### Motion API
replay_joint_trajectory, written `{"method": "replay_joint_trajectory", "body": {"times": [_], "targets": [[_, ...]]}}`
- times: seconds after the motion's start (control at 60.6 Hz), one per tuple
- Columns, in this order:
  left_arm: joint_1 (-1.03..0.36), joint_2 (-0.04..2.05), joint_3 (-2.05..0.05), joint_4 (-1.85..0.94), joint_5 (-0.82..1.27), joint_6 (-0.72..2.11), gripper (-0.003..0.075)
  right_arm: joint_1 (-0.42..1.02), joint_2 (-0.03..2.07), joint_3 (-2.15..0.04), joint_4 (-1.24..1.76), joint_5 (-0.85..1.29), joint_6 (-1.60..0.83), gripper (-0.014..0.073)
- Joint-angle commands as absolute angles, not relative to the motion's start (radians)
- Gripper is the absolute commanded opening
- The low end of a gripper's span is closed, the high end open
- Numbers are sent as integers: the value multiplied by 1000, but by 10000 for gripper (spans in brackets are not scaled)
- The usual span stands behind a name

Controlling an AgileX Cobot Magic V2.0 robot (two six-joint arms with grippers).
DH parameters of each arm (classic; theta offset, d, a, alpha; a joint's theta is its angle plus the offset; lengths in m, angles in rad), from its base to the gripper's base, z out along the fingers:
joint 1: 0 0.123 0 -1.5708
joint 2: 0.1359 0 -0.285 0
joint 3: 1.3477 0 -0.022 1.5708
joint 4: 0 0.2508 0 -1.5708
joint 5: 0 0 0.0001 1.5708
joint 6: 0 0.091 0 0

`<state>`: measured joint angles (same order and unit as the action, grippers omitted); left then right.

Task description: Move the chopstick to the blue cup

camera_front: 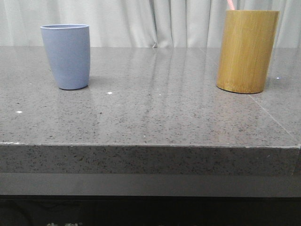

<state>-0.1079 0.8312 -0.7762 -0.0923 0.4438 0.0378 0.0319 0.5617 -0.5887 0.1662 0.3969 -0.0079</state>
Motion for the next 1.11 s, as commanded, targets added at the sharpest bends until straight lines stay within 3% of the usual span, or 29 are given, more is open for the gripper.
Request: {"method": "replay_joint_trajectory", "body": {"times": [0.0,0.248,0.462,0.661,1.09], "targets": [[-146,948,-953,-104,504,36,590,26,569,-623,162,327,-16,655],[-220,1275,-1355,-104,842,36,590,26,569,-623,162,327,-16,655],[-240,1489,-1569,-100,937,50,590,26,569,-623,162,327,-16,655],[-242,1621,-1687,-102,1008,59,572,26,569,-623,162,327,-16,655],[-299,1782,-1775,-97,1066,112,421,26,569,-623,162,327,-16,655]]}}
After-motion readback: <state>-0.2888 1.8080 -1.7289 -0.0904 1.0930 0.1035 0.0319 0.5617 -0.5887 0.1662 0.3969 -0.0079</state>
